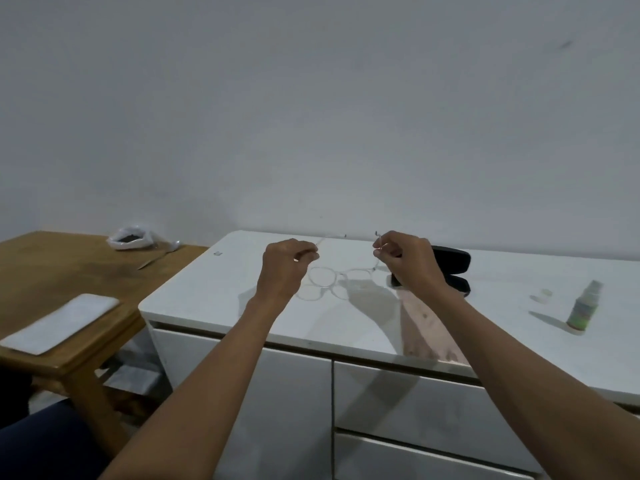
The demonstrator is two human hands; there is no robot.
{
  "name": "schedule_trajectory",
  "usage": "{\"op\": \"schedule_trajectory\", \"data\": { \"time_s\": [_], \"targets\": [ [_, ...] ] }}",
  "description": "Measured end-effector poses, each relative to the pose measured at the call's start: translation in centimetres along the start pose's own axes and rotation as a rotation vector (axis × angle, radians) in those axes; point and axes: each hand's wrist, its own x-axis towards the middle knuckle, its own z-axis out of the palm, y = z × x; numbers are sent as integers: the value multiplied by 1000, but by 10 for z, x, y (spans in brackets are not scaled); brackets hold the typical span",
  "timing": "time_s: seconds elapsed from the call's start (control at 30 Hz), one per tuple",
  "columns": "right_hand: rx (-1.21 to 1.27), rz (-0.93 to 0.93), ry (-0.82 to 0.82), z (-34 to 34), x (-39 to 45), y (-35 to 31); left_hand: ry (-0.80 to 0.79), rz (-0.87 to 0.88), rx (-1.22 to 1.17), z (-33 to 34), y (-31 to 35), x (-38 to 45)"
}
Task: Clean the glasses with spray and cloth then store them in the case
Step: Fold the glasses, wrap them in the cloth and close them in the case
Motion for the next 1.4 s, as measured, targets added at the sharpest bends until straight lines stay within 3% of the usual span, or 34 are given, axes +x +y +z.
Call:
{"op": "schedule_trajectory", "data": {
  "time_s": [0.17, 0.37, 0.83, 1.17, 1.3, 1.4],
  "targets": [
    [-43, 75, 77, -53, -25, 26, -106, -110, -176, 38, 37, -2],
    [-75, 150, 132, -107, -56, 50, -269, -126, -268, 78, 69, -15],
    [-145, 192, 117, -130, -85, 73, -403, -163, -242, 108, 83, -30],
    [-119, 207, 17, -122, -88, 75, -446, -192, -235, 101, 72, -35],
    [-148, 251, -140, -132, -87, 78, -535, -139, -169, 94, 71, -33],
    [-206, 259, -143, -138, -82, 87, -577, -71, -55, 91, 67, -28]
  ]
}}
